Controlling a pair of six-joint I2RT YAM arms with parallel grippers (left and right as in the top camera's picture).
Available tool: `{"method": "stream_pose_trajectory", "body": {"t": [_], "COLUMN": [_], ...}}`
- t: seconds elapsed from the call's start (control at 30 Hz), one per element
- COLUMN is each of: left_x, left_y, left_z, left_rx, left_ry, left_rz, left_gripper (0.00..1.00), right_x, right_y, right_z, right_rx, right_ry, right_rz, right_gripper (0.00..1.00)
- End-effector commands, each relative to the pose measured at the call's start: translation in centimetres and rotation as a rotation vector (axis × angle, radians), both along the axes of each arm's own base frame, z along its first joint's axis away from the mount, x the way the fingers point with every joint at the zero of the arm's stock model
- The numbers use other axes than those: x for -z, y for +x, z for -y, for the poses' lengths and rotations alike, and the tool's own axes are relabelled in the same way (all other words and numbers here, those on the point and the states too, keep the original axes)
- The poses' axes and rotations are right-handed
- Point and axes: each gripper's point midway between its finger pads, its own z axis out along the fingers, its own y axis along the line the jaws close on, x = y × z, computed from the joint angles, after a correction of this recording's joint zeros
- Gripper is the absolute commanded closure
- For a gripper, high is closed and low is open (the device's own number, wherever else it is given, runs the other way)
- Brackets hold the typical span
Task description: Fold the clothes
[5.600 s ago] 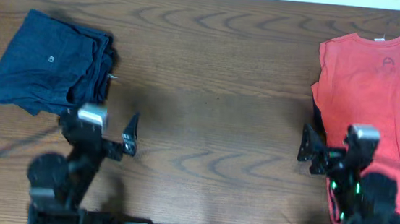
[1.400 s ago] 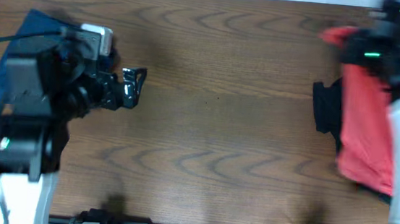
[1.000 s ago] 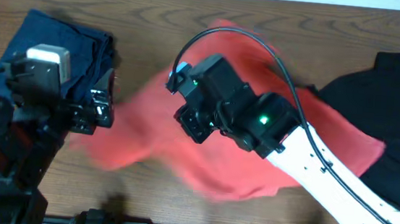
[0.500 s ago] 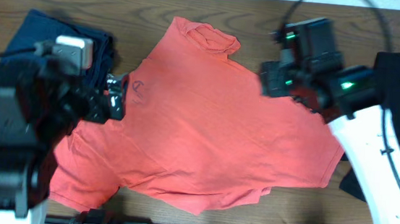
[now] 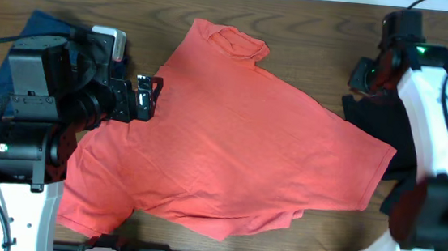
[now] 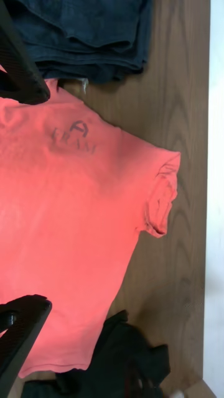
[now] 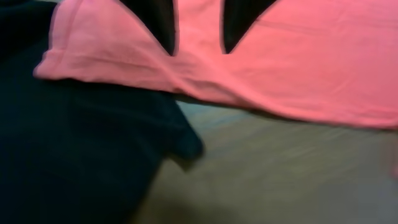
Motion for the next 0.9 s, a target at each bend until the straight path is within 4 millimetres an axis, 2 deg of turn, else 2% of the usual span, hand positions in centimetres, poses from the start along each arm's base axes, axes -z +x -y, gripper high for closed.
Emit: {"method": "stream_pose_trajectory", "body": {"t": [0.0, 0.17, 0.3, 0.4, 0.53, 0.6, 0.73, 0.83, 0.87], "left_x": [-0.6, -0.6, -0.6, -0.6, -0.6, -0.6, -0.6, -0.6, -0.6], "left_y": [-0.4, -0.4, -0.4, -0.4, -0.4, -0.4, -0.4, -0.4, -0.4], "left_z": [0.4, 0.4, 0.4, 0.4, 0.4, 0.4, 0.4, 0.4, 0.4], "left_rx": [0.026, 0.026, 0.026, 0.026, 0.026, 0.026, 0.026, 0.026, 0.026], "left_ry": [-0.004, -0.004, -0.004, -0.004, -0.004, -0.003, -0.003, -0.003, -0.003], "left_rz": [0.018, 0.016, 0.016, 0.015, 0.015, 0.016, 0.016, 0.016, 0.016], "left_gripper": [0.02, 0.02, 0.02, 0.02, 0.02, 0.02, 0.02, 0.02, 0.02], "right_x": [4.1, 9.0, 12.0, 13.3, 12.8, 12.1, 10.4, 8.4, 7.7], "right_y": [-0.4, -1.0, -1.7, -3.1, -5.8, -7.4, -11.4, -14.2, -14.5], "right_z": [1.9, 3.9, 5.5, 8.4, 15.3, 19.1, 25.5, 29.2, 30.0], "right_rx": [0.110, 0.171, 0.208, 0.295, 0.480, 0.572, 0.767, 0.895, 0.916], "right_ry": [0.008, 0.017, 0.011, -0.061, -0.221, -0.247, -0.210, -0.161, -0.131], "right_rz": [-0.105, -0.220, -0.286, -0.339, -0.380, -0.384, -0.395, -0.379, -0.354], "right_gripper": [0.85, 0.89, 0.99, 0.99, 0.99, 0.99, 0.99, 0.99, 0.99]}}
